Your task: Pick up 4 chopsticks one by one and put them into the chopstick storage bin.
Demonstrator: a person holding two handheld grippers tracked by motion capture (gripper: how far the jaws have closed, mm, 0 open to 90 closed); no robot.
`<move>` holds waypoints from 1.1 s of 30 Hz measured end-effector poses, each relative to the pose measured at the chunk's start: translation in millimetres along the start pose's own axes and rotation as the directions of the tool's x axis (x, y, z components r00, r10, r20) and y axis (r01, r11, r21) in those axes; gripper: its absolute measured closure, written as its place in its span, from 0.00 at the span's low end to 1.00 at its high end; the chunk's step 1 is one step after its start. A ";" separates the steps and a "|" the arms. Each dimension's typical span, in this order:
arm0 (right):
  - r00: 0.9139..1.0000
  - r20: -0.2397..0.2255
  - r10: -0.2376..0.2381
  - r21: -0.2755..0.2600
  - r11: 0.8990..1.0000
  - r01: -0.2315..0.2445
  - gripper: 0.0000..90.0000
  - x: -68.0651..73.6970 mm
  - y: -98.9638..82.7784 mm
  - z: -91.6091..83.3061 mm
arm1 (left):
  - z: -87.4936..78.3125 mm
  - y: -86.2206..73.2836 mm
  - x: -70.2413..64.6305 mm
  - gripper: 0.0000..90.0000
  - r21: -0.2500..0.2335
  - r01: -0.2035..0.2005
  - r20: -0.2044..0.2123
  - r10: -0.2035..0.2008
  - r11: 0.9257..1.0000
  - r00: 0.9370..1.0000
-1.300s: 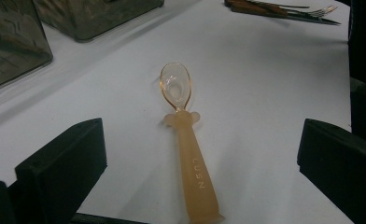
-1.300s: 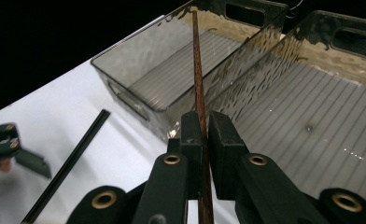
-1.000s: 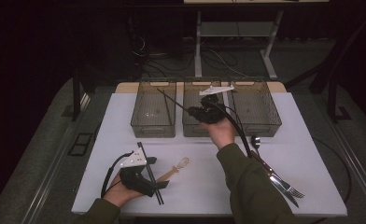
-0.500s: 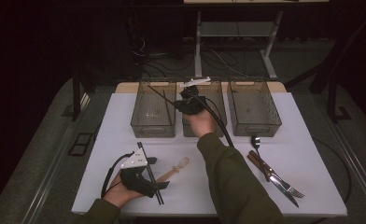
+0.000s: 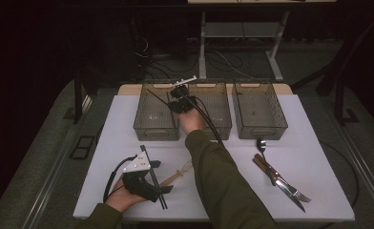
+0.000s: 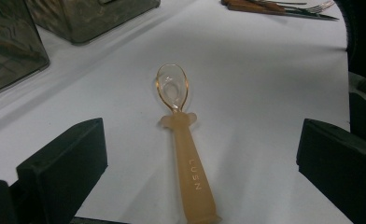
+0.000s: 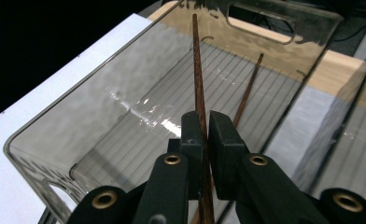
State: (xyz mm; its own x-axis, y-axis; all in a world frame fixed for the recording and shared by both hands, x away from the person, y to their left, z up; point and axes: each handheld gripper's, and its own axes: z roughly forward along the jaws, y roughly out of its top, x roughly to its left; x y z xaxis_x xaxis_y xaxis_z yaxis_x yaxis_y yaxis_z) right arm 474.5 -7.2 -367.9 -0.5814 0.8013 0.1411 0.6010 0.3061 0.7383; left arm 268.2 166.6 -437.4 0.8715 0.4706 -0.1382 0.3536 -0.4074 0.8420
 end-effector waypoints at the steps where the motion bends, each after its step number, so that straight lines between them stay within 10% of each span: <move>1: 1.000 0.000 -0.005 0.002 1.000 0.005 0.94 0.9 0.3 2.0 | -0.2 0.0 0.1 0.01 0.000 0.000 0.001 0.000 1.000 1.000; 12: 1.000 -0.007 -0.016 0.033 0.999 0.016 0.93 12.8 2.3 14.4 | 0.2 0.4 -0.2 0.01 0.005 0.000 0.006 0.000 1.000 1.000; 17: 0.999 -0.031 -0.015 0.037 0.999 0.016 0.68 10.7 2.9 13.1 | 0.0 0.2 0.3 0.01 -0.001 -0.002 0.004 0.002 1.000 1.000; 33: 0.992 -0.090 -0.091 -0.042 0.995 0.087 0.35 2.5 -10.2 -32.7 | 1.6 -0.4 -1.1 0.01 0.002 0.000 0.004 0.000 1.000 1.000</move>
State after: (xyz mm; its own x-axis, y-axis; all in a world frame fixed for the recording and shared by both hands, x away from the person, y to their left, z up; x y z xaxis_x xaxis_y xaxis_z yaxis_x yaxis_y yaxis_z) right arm 448.9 -25.1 -353.5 -0.6804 0.7208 0.1324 0.5246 0.3529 0.7747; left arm 267.6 165.0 -438.5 0.8727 0.4677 -0.1404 0.3544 -0.4089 0.8410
